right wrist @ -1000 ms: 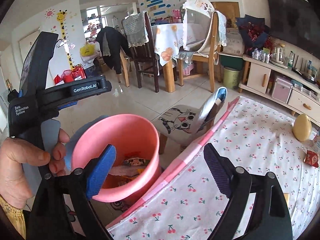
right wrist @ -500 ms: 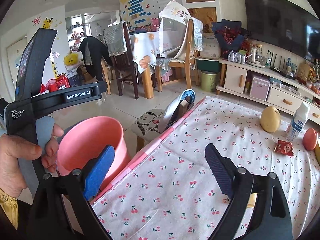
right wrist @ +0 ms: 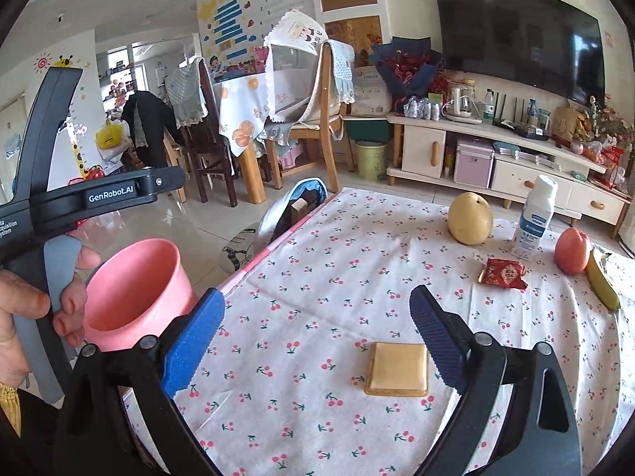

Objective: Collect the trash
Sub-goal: 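Move both tools back over the table toward the yellow cake and red candy packet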

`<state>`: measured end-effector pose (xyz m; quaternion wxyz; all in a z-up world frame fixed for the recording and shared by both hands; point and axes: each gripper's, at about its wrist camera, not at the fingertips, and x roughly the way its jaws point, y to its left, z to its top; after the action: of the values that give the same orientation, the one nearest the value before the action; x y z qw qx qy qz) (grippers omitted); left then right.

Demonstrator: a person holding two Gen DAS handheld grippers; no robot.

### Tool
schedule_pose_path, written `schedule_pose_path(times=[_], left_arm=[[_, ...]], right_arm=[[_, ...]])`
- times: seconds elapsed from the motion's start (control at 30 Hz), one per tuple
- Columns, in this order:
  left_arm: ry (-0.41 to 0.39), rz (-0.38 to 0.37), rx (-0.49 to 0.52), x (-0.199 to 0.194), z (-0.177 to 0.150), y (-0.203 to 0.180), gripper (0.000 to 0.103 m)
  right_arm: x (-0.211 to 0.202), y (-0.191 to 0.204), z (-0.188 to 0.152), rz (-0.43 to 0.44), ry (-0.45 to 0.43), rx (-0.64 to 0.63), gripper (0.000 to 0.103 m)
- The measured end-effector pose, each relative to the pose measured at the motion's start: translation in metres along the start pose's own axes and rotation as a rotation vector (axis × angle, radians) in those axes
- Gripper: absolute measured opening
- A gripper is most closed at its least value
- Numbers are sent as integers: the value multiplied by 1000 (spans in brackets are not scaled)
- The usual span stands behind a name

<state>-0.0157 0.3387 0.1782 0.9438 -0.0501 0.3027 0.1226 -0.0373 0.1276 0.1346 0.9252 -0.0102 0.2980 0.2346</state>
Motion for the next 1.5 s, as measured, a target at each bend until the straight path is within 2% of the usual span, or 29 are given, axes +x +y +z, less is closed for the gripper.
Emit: schedule_pose_path(times=[0.23, 0.6, 1.17, 1.37, 1.5], left_arm=[[18, -33, 72, -2, -3, -47, 99], [54, -127, 83, -3, -9, -109, 99], [107, -198, 191, 3, -28, -180, 99], [184, -232, 217, 15, -38, -191, 99], [265, -262, 186, 28, -47, -192, 99]], right_arm=[[-13, -41, -4, -53, -24, 50, 93], [-29, -105, -10, -117, -50, 138, 93], [-26, -178, -16, -249, -64, 185, 93], [-15, -198, -17, -298, -56, 177, 93], [-3, -209, -18, -310, -39, 180, 93]])
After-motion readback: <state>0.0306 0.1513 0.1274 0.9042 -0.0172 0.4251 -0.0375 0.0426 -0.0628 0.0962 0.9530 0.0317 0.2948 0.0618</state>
